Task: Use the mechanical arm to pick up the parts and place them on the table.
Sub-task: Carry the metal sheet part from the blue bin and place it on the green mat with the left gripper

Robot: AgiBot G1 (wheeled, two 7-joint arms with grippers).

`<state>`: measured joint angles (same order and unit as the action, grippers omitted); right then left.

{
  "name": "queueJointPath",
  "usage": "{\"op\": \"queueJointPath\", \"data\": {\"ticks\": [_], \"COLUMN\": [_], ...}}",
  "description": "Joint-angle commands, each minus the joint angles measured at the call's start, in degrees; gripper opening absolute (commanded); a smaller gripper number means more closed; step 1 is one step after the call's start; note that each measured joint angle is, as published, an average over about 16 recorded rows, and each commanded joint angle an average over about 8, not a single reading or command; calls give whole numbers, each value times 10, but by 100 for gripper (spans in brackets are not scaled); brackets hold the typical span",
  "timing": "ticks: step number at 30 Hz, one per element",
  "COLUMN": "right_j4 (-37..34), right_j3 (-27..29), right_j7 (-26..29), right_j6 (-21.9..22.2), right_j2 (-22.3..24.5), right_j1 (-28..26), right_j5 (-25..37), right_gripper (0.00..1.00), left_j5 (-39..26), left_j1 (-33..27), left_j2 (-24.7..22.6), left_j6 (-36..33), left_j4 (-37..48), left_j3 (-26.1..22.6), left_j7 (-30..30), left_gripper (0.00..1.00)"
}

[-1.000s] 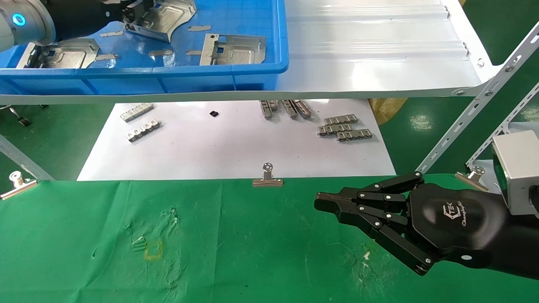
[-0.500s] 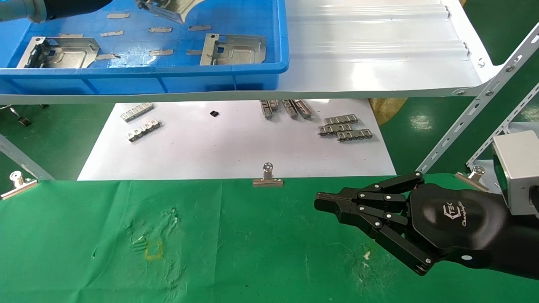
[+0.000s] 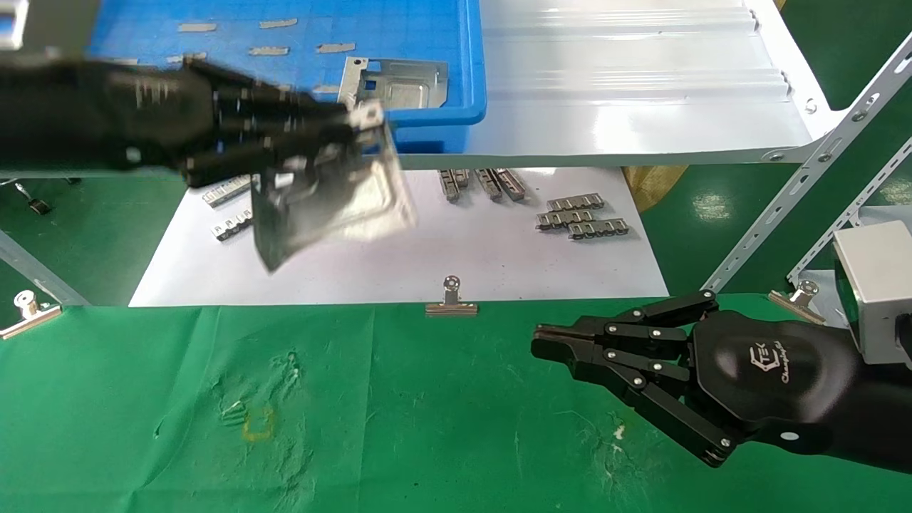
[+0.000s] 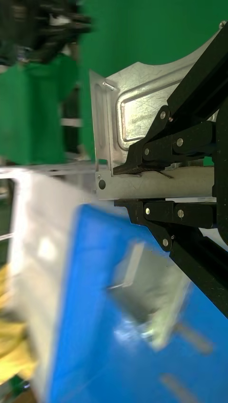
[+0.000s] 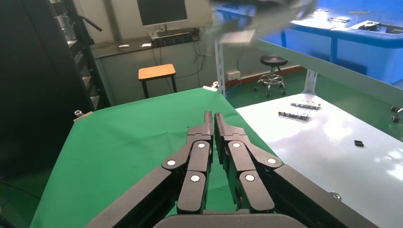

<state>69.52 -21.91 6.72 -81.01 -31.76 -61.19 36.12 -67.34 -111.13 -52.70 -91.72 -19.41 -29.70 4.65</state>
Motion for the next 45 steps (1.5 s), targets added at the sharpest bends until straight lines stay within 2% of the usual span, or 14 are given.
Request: {"op": "queueJointPath", "data": {"ticks": [1,7,12,16,21,27,28,29,35,36,37,45], "right_j4": [0,0,0,0,0,0,0,0,0,0,0,0], "right_j3": [0,0,0,0,0,0,0,0,0,0,0,0], "right_j7": [0,0,0,0,0,0,0,0,0,0,0,0], "right_j6": [0,0,0,0,0,0,0,0,0,0,0,0], "right_j2": [0,0,0,0,0,0,0,0,0,0,0,0], "right_j1": [0,0,0,0,0,0,0,0,0,0,0,0], "right_j5": [0,0,0,0,0,0,0,0,0,0,0,0], "right_gripper": [100,100,100,100,100,100,100,100,100,100,100,100], "left_j5": [8,84,102,77,56,52,50,46,28,26,24,16], "left_j1": [18,96,147,175,205,213,212,211,202,199,197,180], "left_j2": [13,89,136,144,133,111,107,103,81,78,75,53], "left_j6": [-3,-1,6,13,15,14,15,15,21,22,25,40], "left_j4": [-31,-149,-199,-184,-125,-53,-44,-36,8,14,20,60], "left_j3": [-12,-56,-100,-131,-155,-170,-173,-176,-193,-195,-196,-200], "left_j7": [0,15,71,157,270,351,361,371,423,431,438,488], "left_gripper": [0,0,0,0,0,0,3,13,88,97,100,100]}}
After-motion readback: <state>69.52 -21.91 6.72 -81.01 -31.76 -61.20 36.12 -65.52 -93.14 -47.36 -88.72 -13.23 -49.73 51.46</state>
